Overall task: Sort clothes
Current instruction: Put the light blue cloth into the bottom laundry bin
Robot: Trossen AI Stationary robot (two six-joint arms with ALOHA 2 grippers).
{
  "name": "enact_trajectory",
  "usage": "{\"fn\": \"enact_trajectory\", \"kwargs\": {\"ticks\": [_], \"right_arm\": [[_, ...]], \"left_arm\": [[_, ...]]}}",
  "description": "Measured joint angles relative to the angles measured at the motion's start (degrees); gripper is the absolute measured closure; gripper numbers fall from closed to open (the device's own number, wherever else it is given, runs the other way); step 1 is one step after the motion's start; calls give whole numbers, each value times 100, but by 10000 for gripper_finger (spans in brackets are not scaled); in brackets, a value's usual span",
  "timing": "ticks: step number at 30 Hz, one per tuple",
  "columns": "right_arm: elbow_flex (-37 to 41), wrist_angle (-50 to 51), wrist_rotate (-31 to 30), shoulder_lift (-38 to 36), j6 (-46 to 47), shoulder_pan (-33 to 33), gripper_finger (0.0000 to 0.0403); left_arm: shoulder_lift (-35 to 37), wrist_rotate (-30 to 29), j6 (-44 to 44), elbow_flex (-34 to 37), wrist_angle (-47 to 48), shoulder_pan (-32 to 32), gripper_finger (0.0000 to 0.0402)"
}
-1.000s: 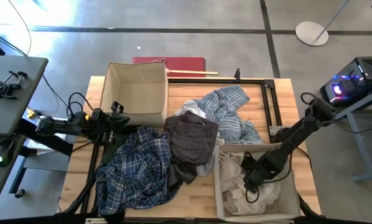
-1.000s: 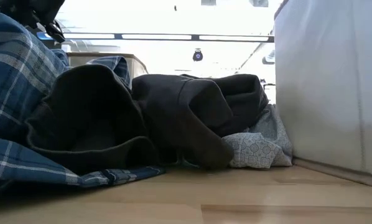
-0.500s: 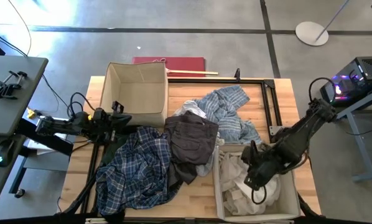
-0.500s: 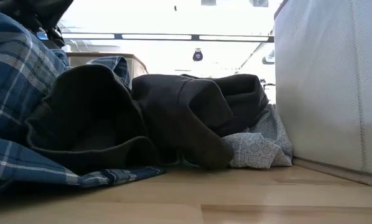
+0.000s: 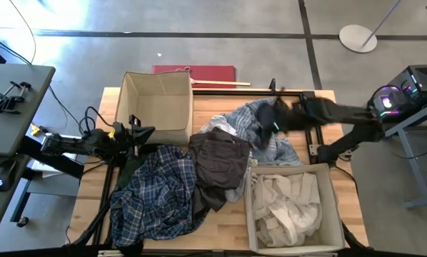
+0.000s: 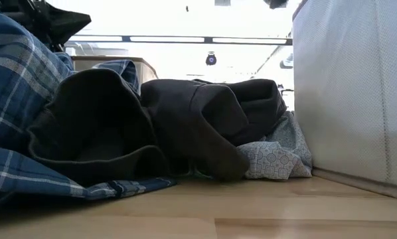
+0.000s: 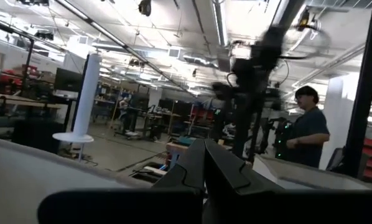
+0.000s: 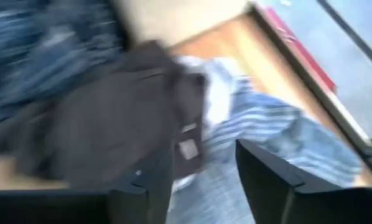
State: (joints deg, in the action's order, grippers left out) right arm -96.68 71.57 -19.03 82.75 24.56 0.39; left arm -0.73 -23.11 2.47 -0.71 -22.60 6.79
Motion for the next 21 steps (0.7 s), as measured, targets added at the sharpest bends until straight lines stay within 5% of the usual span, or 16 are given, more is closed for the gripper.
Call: {"fn": "enact_trajectory", "kwargs": {"ticks": [7, 11, 21], "right_arm": [[1216, -1203, 847, 588, -503, -1756, 130], [1743, -1439, 835, 1023, -388, -1964, 100], [2166, -956, 1104, 2002, 20, -2108, 96]], "left_arm": [[-11, -112, -213, 0, 62, 0, 401], [-11, -120, -227, 0, 62, 0, 401], [-11, -118, -211, 0, 73, 0, 401]]}}
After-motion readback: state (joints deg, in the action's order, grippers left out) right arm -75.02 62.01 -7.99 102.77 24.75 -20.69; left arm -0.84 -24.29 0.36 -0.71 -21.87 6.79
